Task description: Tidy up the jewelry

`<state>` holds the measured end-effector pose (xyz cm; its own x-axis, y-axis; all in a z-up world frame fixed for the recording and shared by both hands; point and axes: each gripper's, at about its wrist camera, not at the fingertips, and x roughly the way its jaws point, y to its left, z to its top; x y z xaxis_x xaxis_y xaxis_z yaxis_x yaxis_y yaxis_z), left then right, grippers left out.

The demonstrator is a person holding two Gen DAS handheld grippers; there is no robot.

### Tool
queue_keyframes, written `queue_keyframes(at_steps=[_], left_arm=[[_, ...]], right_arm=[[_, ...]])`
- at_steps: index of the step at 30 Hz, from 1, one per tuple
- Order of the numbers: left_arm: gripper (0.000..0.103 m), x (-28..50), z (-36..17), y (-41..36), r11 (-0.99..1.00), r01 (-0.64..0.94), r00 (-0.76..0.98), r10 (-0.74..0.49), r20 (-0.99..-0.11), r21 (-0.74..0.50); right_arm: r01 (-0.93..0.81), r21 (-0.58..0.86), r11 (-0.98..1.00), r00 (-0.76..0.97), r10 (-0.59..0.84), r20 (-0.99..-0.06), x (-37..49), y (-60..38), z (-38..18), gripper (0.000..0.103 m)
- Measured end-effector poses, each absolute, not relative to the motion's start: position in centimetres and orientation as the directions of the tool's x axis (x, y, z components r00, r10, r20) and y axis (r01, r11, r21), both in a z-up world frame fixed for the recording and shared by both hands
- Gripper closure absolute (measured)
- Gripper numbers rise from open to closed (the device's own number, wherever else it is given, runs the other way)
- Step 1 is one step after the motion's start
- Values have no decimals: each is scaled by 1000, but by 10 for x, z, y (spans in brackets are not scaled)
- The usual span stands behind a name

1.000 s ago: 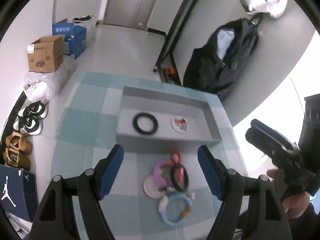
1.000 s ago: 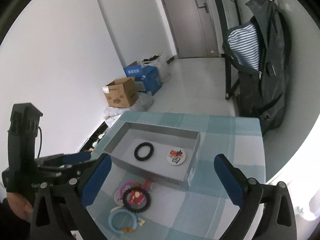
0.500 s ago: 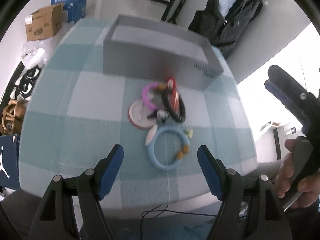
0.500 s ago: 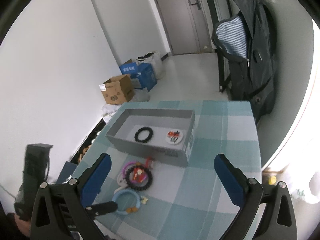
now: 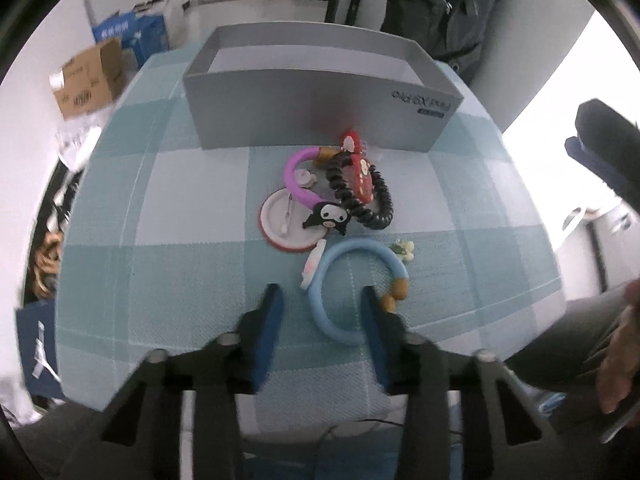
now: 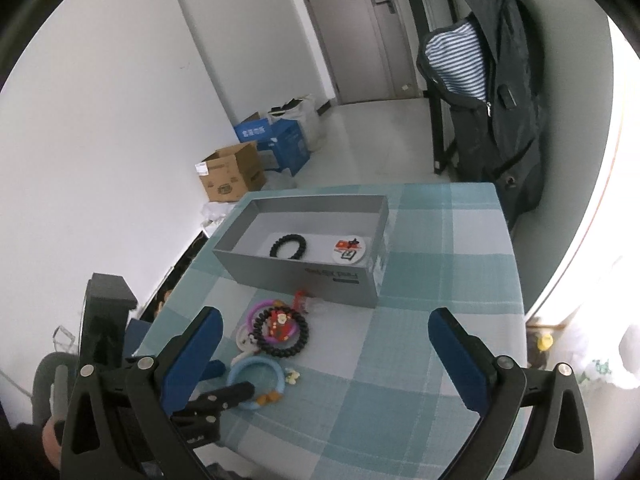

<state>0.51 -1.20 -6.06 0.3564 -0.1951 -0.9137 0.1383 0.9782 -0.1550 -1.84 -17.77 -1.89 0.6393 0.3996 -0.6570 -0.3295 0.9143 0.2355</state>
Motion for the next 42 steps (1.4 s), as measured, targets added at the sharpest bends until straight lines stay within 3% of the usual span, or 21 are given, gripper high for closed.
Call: queue_keyframes(at_steps=[8,28,37,40,42], left_arm=[[96,9,-59,-22,978,183,363,-158,-918,-96],[97,5,-30,15,969,113,463,-246,-851,-218],[97,11,-17,45,935,-1,554,-294,-779,-354],[97,14,-18,48,924,-7,554,-314,-771,-381],[97,13,-17,50,923,-9,556,-315,-769,-384]], right_arm=[[-322,261,910,618,411,-670,-17,-183,-23,0],[-295,238,925,564,370,-738,-12,-179,-42,0],[-409,159,898,507,369,-779,-18,-146,-58,1],[-421,165,892,468,370,-803,-17,-139,-68,8],[-430,164,888,457,370,-809,-17,-135,-73,20]])
